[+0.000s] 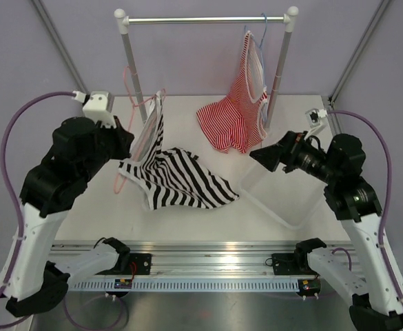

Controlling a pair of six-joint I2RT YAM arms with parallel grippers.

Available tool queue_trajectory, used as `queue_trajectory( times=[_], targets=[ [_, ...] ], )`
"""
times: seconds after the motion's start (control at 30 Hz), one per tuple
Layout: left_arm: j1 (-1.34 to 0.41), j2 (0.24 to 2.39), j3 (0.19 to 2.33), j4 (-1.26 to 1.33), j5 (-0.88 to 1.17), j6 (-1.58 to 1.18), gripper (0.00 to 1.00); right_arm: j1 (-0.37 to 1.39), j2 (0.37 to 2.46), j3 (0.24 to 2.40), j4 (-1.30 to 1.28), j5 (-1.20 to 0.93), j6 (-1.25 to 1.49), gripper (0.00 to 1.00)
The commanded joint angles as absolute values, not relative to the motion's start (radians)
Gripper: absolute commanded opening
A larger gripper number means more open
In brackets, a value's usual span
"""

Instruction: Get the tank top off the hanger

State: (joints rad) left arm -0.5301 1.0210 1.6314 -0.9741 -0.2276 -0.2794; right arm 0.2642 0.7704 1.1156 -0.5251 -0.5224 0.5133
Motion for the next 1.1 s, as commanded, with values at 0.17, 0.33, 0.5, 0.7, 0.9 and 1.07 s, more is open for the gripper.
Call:
queue_trajectory(
  times=[0.17, 0.33, 0.5, 0.7, 0.9, 1.07],
  targets=[
    [-0.534, 0.801, 1.658, -1.164, -0.085, -0.201, 0.0, 0.409, 1.109, 1.138, -0.03, -0.688, 0.715, 0.95],
    [-0.534, 0.73, 1.645, -1.152, 0.082, -0.199, 0.0, 0.587, 1.215, 1.224, 0.026, -0.568, 0.602, 0.94],
    [-0.534, 0.696, 1.525, -1.013, 0.247, -0.261, 0.0, 0.705, 1.285, 1.27, 0.018, -0.5, 0.428, 0.88],
    [-0.534, 0.693, 1.47, -0.888, 0.261, -0.311, 0.0, 0.741, 1.327, 1.278, 0.005, -0.355, 0.325, 0.72],
    [-0.534, 0.71, 1.459, -0.833, 0.314, -0.337, 0.0, 0.749, 1.368, 1.307, 0.006, -0.316, 0.296, 0.63],
    [-0.534, 0.722, 1.454, -0.827, 0.324, -0.336, 0.0, 0.753, 1.385, 1.318, -0.015, -0.275, 0.29, 0.6]
  ],
)
